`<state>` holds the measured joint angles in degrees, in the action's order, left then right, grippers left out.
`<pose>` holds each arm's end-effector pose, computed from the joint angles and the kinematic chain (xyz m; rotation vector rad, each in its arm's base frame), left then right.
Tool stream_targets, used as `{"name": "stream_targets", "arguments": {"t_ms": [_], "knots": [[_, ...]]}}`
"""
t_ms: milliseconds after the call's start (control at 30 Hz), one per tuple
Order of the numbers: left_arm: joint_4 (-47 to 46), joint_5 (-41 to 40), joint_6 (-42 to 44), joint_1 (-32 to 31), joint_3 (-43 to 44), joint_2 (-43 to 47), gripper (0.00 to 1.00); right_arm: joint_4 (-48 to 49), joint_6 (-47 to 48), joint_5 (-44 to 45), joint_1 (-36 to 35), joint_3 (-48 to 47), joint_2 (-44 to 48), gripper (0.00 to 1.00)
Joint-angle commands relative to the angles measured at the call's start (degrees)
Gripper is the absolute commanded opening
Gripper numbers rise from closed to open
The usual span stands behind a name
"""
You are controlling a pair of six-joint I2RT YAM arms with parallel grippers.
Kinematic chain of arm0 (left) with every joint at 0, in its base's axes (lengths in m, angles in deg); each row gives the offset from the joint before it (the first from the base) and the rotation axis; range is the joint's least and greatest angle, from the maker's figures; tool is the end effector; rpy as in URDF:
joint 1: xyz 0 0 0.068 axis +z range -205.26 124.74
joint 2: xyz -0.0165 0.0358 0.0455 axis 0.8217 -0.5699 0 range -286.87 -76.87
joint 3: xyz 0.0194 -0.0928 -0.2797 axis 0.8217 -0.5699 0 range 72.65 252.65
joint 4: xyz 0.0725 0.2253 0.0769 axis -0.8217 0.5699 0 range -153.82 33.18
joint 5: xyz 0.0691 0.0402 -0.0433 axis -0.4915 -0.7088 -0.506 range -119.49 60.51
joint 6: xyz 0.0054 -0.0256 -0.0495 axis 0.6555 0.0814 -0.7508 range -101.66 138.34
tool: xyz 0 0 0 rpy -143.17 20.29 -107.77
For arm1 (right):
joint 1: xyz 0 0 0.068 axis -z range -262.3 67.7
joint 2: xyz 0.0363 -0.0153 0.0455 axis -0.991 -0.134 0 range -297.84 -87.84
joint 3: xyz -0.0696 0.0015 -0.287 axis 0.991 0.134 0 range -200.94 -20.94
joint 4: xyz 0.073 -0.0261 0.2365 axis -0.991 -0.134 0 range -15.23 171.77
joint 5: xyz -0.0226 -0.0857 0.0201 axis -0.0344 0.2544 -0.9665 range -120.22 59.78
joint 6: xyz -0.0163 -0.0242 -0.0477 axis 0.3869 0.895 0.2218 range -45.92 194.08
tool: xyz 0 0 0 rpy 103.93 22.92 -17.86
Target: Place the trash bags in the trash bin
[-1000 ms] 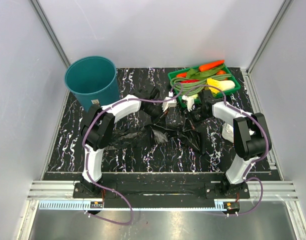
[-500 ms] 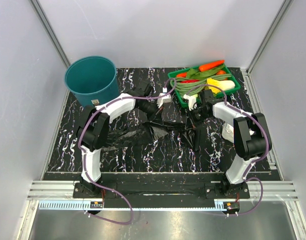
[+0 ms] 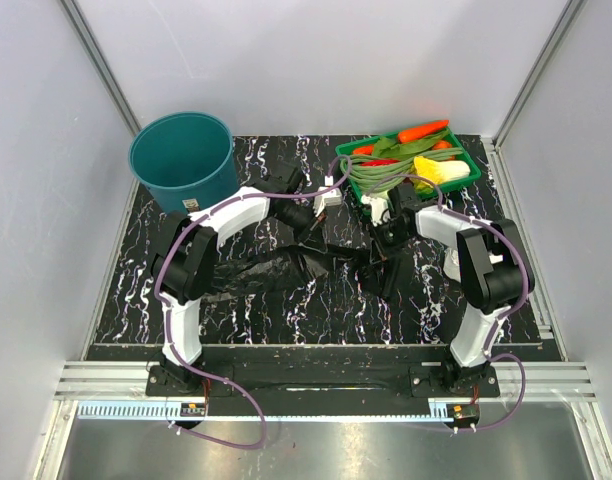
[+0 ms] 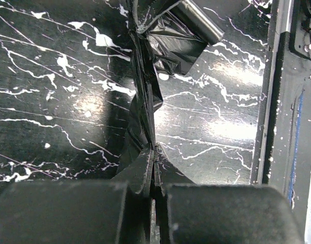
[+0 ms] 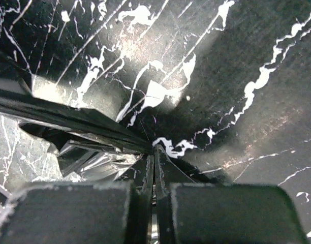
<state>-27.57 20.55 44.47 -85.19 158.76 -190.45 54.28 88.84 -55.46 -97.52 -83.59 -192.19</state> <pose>0.3420 -0.2310 0.2346 1.4025 2.0596 -1.1747 0.3262 0.1059 0.1807 -0.8114 2.5976 0.6108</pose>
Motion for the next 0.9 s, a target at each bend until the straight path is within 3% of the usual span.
{"name": "stream_targets", "arguments": {"t_ms": [0, 333, 867], "knots": [[4.7, 4.4, 1.2, 2.6, 2.3, 5.6, 0.00, -2.2, -0.4, 17.4, -0.9, -0.1, -3.0, 0.00], [9.2, 5.2, 1.0, 2.7, 6.6, 7.6, 0.00, -8.5, -3.5, 24.4, -3.8, -4.9, -7.0, 0.00], [17.0, 9.8, 4.4, 3.3, 10.5, 10.7, 0.00, -12.2, -0.7, 34.2, -10.9, -8.0, -11.0, 0.00]]}}
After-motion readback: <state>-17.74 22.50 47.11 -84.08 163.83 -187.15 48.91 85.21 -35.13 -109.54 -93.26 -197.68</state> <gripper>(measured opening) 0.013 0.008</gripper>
